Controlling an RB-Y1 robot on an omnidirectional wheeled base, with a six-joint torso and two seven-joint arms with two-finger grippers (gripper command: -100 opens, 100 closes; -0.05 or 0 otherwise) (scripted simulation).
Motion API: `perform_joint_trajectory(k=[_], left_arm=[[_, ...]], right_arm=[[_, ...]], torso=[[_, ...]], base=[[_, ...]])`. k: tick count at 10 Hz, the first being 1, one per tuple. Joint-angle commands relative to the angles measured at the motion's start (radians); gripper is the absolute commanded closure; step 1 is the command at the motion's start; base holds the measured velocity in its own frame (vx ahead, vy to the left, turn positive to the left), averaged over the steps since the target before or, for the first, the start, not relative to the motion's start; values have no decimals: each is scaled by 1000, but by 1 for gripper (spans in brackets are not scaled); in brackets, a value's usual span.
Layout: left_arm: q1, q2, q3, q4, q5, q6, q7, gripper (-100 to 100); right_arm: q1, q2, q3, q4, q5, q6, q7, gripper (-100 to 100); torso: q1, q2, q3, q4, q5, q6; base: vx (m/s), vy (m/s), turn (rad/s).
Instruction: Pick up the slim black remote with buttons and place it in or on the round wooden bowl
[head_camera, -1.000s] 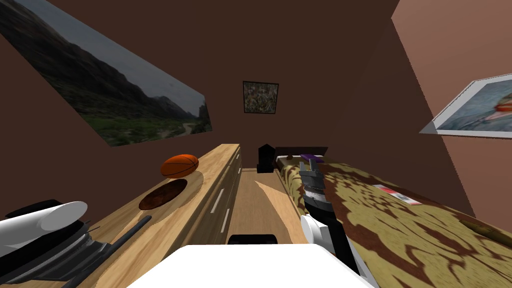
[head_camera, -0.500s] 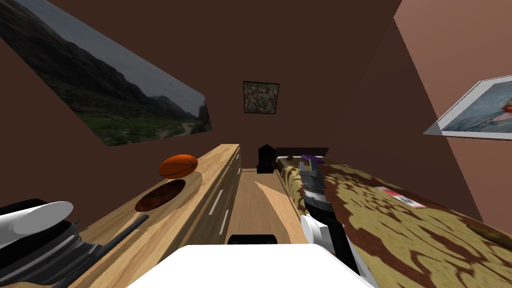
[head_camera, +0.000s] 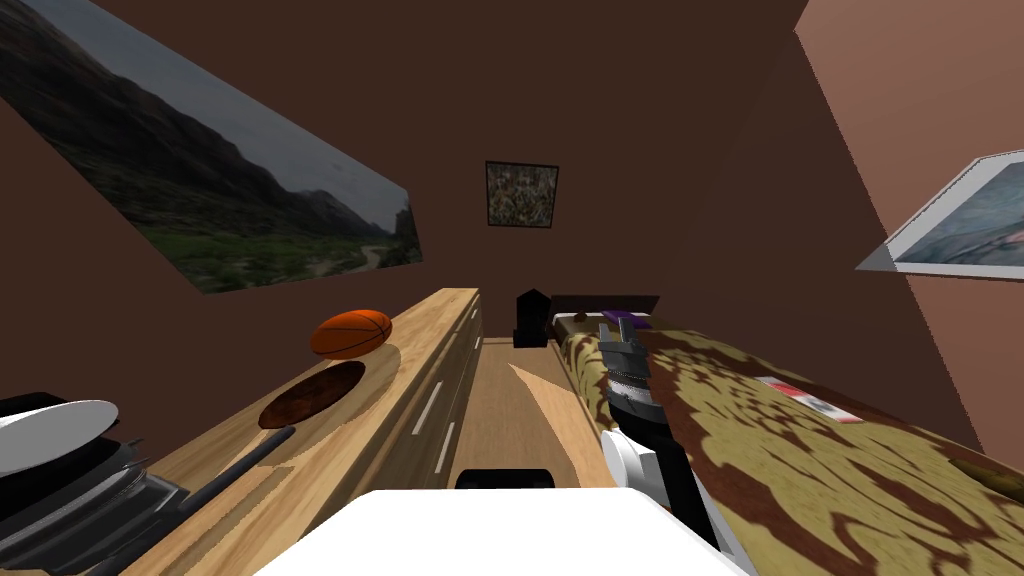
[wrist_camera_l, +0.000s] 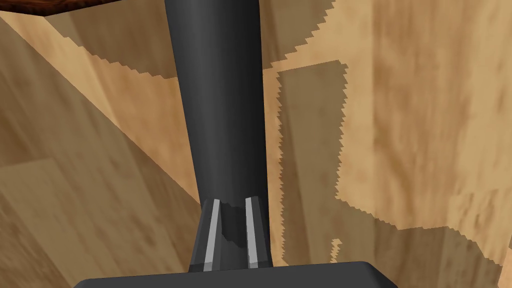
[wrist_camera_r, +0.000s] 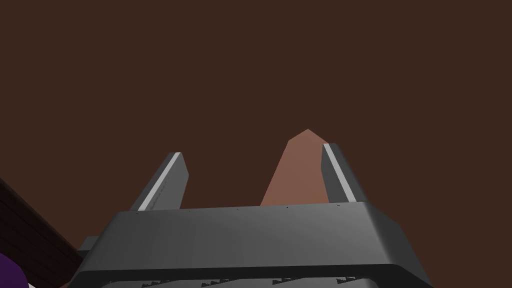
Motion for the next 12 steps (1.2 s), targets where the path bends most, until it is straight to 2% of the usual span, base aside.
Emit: perform_joint_trajectory(k=[1,2,4,5,7,8,11,12], left_arm=[[33,37,-5,3,50,-20,-15,100],[33,37,-5,3,62,-20,-15,100],[77,89,-13,8,131,-45,-34,100],[77,89,-13,8,143,-45,-34,100],[120,139,-21,13,210,-69,-52,100],[120,139,-21,13,223,-69,-52,100],[183,207,-31,20,319,-101,-72,100],[183,207,-31,20,327,-101,-72,100]], right_arm=[[0,0,0,0,0,0,0,0],[0,0,0,0,0,0,0,0],[0,0,0,0,0,0,0,0],[0,0,0,0,0,0,0,0],[0,0,0,0,0,0,0,0],[0,0,0,0,0,0,0,0],[0,0,0,0,0,0,0,0],[0,0,0,0,0,0,0,0]], torso=[[0,0,0,0,0,0],[0,0,0,0,0,0],[0,0,0,0,0,0],[-1,0,0,0,0,0],[0,0,0,0,0,1],[0,-1,0,0,0,1],[0,-1,-1,0,0,1],[0,-2,-1,0,0,0]], base=[[24,-27,8],[17,-17,10],[23,-24,7],[20,-18,7],[24,-15,3],[23,-16,7],[36,-15,3],[34,-10,4]])
